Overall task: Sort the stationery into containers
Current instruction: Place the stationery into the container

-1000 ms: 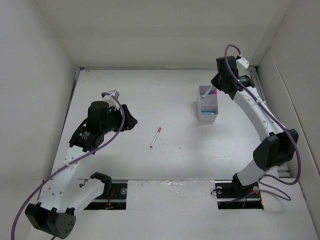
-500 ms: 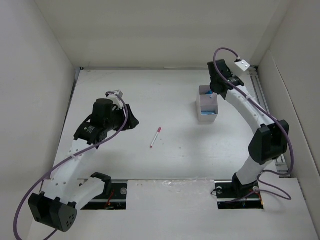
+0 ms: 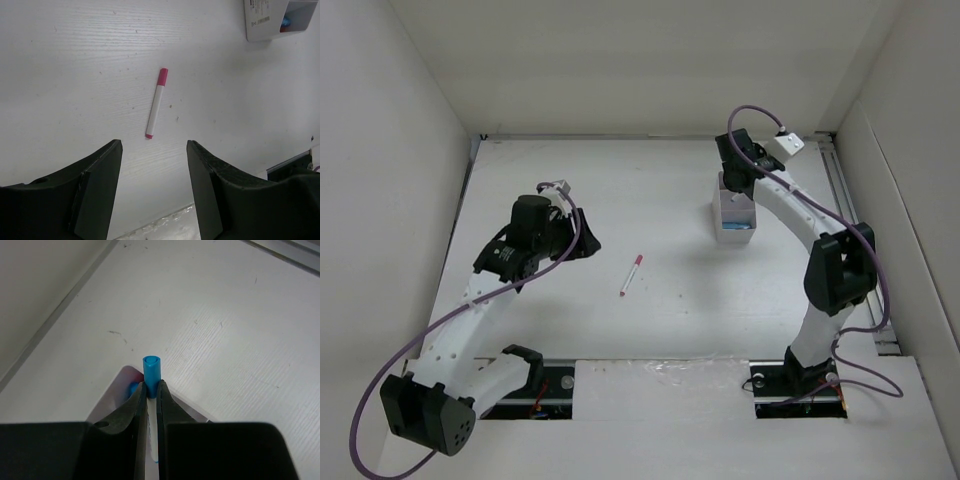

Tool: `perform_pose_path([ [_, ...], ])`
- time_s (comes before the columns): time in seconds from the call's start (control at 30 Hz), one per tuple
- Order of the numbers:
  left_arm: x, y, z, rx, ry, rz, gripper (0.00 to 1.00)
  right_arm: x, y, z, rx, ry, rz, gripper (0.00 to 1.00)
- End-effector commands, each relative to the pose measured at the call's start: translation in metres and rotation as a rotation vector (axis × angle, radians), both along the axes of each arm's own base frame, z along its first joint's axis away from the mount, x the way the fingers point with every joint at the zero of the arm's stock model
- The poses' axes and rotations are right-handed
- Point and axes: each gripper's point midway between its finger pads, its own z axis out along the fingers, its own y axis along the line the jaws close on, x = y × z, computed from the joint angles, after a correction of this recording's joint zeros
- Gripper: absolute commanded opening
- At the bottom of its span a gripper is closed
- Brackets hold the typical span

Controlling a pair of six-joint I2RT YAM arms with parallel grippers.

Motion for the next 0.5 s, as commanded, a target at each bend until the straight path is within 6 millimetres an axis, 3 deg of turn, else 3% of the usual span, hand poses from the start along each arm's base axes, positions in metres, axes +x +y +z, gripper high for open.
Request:
perform_pose_path([
  [0.0,0.007,-0.009,0.021,-0.027,-0.06,-0.029,0.51,-0.002,0.003,0.005,0.005,-0.054,-0.044,0.0],
  [0.17,0.007,-0.009,0.02,-0.021,-0.064,-0.035,0.51,-0.006,0.01,-0.019,0.01,-0.018,-0.069,0.01],
  [0.3,0.007,-0.007,0.016,-0.012,-0.056,-0.028,0.51,-0.012,0.011,-0.03,0.0,0.01,-0.084,0.11],
  [0.43,0.007,-0.007,0.013,-0.012,-0.056,-0.028,0.51,-0.016,0.014,-0.027,0.004,0.011,-0.082,0.55],
  [0.47,0.007,-0.007,0.013,-0.012,-0.056,-0.028,0.51,-0.018,0.013,-0.028,0.0,0.019,-0.082,0.6],
])
